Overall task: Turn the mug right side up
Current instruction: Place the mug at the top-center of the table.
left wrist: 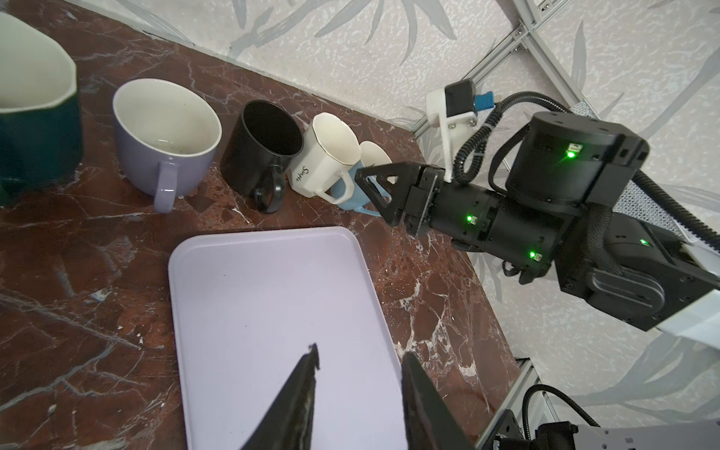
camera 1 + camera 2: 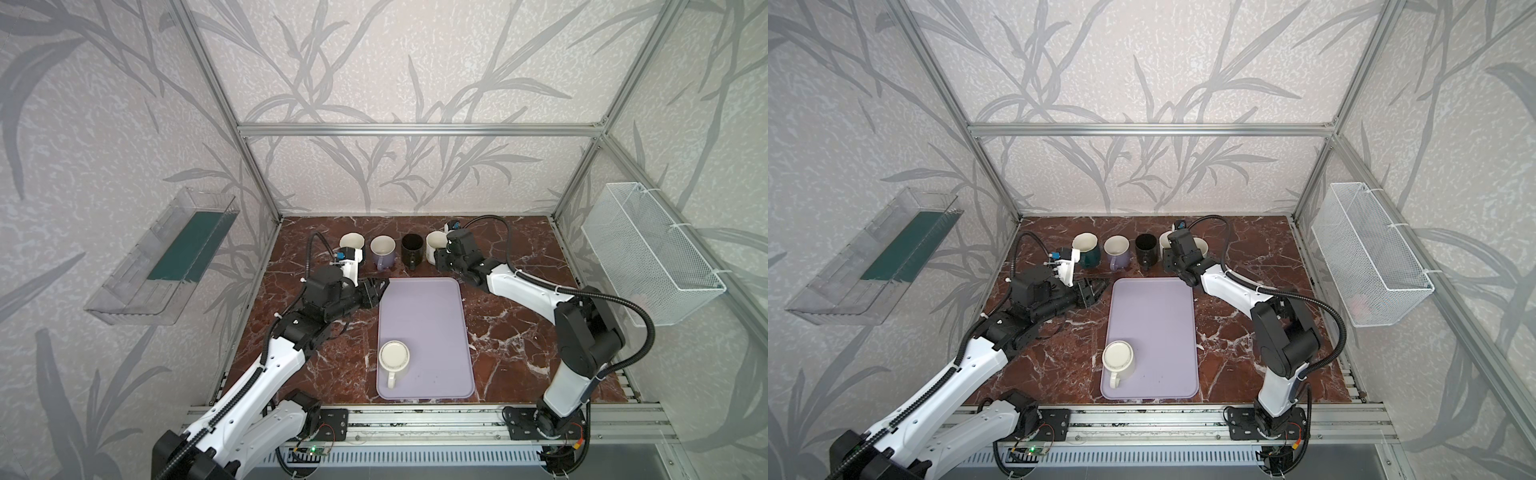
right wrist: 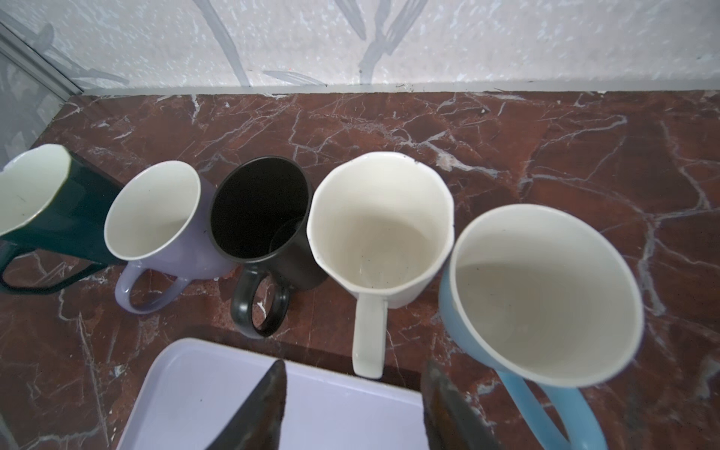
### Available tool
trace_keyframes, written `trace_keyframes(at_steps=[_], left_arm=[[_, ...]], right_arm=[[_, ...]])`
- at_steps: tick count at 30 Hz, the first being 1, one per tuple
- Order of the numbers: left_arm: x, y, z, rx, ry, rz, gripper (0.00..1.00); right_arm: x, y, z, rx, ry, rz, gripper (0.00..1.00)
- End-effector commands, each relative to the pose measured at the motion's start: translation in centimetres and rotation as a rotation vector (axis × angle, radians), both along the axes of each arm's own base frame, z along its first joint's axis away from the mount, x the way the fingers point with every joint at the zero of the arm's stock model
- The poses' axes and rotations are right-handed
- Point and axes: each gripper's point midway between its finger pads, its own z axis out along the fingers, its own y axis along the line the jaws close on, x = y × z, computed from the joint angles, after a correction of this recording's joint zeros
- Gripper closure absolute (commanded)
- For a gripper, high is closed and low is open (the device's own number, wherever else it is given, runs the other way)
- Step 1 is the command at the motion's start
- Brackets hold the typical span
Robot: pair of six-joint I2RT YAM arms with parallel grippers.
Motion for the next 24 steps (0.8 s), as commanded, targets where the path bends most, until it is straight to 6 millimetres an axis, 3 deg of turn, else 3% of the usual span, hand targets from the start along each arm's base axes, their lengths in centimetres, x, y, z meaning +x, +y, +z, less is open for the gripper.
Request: trace_keyframes(at_steps=[1, 6, 13, 24], left_arm=[[-0.3, 1.1, 1.0, 0.050, 0.000, 0.032, 0.62], [-2.3, 2.5, -0.5, 0.091, 0.100, 0.067, 0.63], [-6.9, 3.7, -4.7, 0.073, 0.302, 0.097, 0.66], [-14.2, 4.5, -9.4, 0.056, 0.543, 0.091, 0.67]], right_arm=[[-1.6, -1.1, 2.3, -0.030, -0.039, 0.023, 0.45], [-4.4, -1.5, 2.9, -0.037, -0.023, 0.097, 0.46], [-7.9, -2.3, 2.0, -0.036, 0.023, 0.168, 0.46], [-10.4, -2.4, 0.1, -0.023, 0.102, 0.224, 0.46]])
